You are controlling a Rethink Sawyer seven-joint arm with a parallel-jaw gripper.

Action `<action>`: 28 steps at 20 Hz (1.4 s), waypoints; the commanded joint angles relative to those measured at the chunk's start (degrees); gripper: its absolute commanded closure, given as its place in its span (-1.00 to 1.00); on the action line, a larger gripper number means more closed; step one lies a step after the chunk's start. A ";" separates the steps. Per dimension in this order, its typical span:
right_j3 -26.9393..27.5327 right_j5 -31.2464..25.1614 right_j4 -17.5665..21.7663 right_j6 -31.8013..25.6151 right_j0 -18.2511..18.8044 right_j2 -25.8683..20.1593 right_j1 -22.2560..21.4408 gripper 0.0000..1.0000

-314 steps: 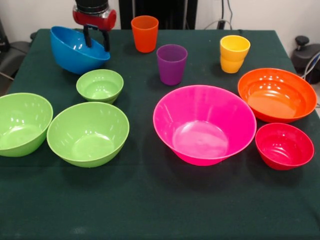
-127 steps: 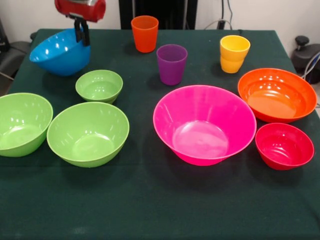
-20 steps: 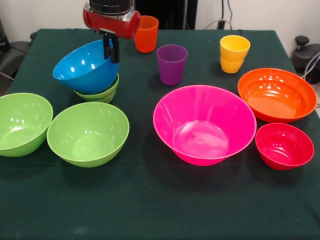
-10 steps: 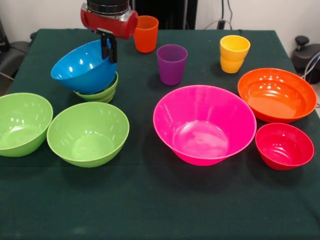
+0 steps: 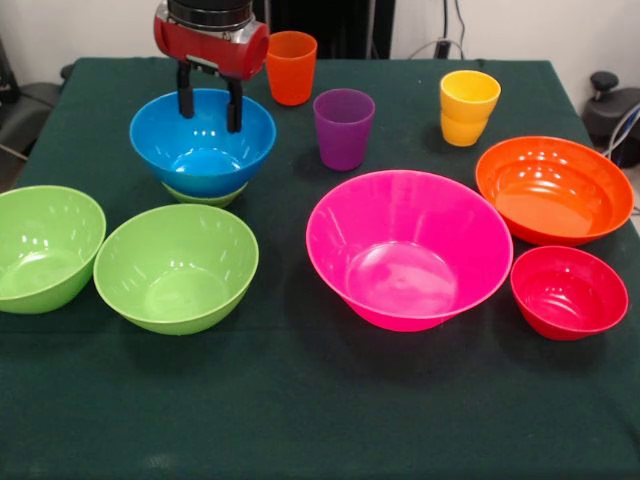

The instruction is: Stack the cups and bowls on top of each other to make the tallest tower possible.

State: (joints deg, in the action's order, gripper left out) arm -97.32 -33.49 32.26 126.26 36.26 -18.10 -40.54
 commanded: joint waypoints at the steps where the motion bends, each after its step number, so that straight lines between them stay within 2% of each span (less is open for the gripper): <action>1: 2.68 2.99 0.95 2.18 -2.13 0.77 1.76 -1.00; 13: 0.46 2.48 -0.92 2.52 -2.29 1.02 -0.16 -1.00; 18: -3.66 2.47 -2.87 0.76 -0.75 -0.74 -2.86 -1.00; 23: -3.52 4.32 -2.53 4.28 -4.29 0.76 -1.42 -1.00; 28: -3.08 8.65 -1.17 7.33 -8.19 2.74 0.86 -1.00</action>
State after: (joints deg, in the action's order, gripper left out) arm -98.21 -30.37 30.45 126.26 32.32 -15.97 -42.35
